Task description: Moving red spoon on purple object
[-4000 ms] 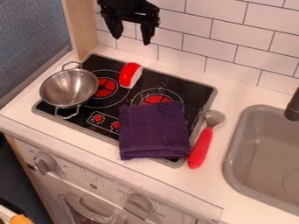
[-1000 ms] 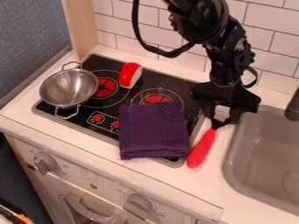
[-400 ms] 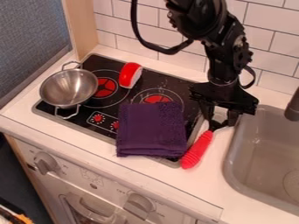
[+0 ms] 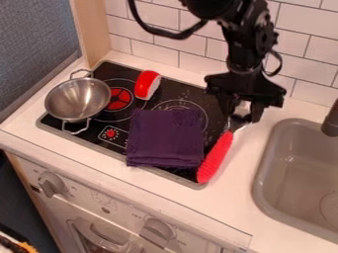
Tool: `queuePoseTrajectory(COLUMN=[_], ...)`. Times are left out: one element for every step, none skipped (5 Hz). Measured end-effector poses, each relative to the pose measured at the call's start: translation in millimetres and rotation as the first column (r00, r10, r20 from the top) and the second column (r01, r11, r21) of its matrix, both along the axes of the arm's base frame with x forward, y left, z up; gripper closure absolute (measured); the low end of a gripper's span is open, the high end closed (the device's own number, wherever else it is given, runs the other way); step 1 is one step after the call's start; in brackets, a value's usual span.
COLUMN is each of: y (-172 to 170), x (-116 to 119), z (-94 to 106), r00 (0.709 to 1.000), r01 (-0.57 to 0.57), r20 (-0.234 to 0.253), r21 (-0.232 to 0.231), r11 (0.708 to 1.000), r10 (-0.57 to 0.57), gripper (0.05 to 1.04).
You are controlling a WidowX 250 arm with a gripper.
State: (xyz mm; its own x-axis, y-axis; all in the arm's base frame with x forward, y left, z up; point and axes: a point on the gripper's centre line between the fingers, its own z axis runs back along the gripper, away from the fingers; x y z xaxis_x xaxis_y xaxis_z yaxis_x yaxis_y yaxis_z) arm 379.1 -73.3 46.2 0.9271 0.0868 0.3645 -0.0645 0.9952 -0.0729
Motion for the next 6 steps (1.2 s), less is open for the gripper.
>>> queuePoseTrajectory(y=[-1, 6, 19, 30, 49, 73], x=[5, 8, 11, 8, 2, -7], z=[21.3, 40.0, 59.9, 79.8, 92.3, 84.0], r00=[0.999, 0.996, 0.987, 0.98, 0.972, 0.973], r01=[-0.001, -0.023, -0.077, -0.111, -0.153, -0.187], r20=[0.044, 0.088, 0.136, 0.163, 0.174, 0.134], r21=[-0.006, -0.016, -0.037, -0.038, -0.026, 0.0], r11=[1.0, 1.0, 0.996, 0.993, 0.988, 0.982], r10=[0.001, 0.024, 0.081, 0.115, 0.155, 0.186], gripper=[0.513, 0.513, 0.513, 0.513, 0.513, 0.513])
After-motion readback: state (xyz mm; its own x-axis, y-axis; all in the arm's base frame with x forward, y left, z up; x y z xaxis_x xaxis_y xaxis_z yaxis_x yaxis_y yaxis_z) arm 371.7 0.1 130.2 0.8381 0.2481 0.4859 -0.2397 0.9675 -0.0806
